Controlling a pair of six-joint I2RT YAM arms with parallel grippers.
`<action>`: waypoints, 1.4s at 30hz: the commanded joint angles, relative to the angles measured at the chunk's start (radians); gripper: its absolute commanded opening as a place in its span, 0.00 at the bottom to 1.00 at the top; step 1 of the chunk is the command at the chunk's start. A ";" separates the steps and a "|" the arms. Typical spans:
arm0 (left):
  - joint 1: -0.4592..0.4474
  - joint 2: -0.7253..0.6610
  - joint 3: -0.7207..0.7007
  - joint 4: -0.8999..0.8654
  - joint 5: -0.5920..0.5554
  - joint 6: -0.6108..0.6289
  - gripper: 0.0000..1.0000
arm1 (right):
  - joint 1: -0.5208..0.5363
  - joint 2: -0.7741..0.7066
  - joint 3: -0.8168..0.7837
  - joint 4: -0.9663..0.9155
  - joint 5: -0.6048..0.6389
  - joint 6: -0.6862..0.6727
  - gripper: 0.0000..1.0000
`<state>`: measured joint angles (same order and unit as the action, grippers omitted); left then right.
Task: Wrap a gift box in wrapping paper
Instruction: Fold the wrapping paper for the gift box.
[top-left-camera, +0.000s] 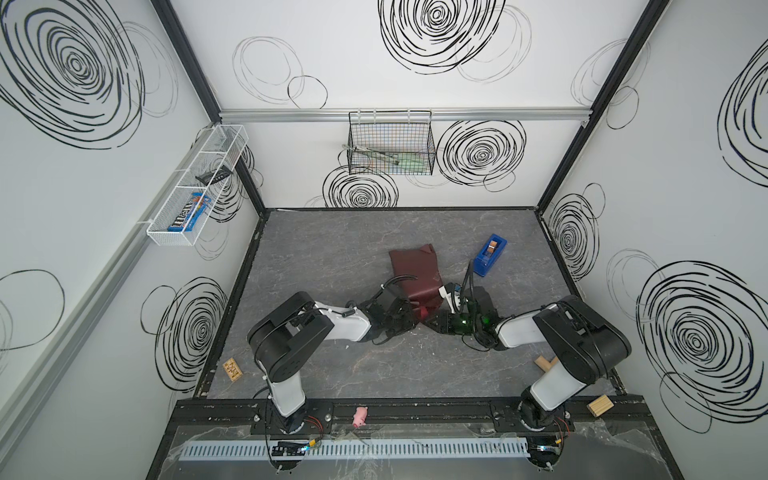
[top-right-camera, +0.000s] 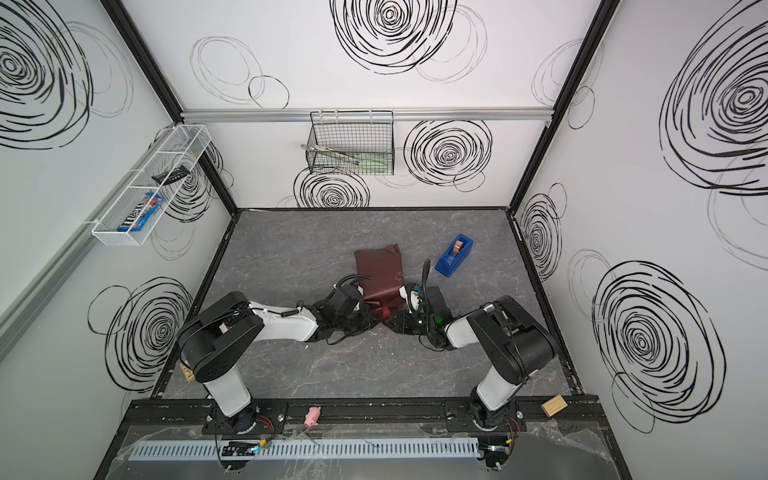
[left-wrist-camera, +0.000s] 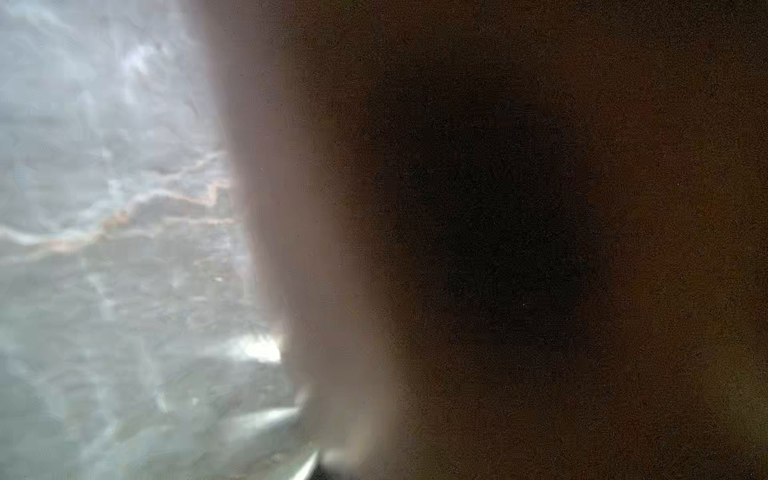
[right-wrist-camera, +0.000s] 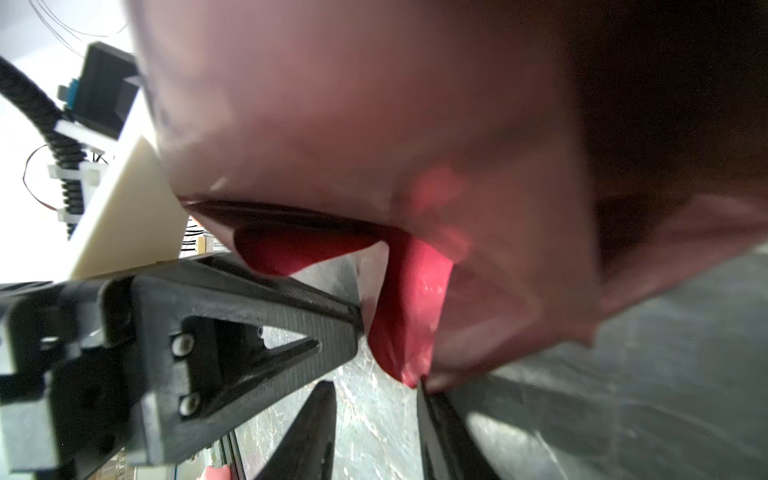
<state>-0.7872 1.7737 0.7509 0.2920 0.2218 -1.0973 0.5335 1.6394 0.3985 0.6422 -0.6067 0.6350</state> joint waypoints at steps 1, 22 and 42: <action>0.005 0.018 -0.018 -0.083 0.000 0.006 0.31 | -0.004 0.002 0.022 -0.001 0.004 0.001 0.39; 0.052 -0.065 -0.070 -0.025 0.048 0.050 0.42 | -0.033 -0.058 0.047 -0.030 -0.016 -0.026 0.39; 0.072 -0.548 -0.311 0.037 0.020 0.306 0.96 | -0.037 -0.242 0.315 -0.958 0.222 -0.126 0.67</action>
<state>-0.7288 1.2835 0.4522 0.3130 0.2985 -0.8455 0.4881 1.3895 0.6586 -0.1314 -0.4042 0.5110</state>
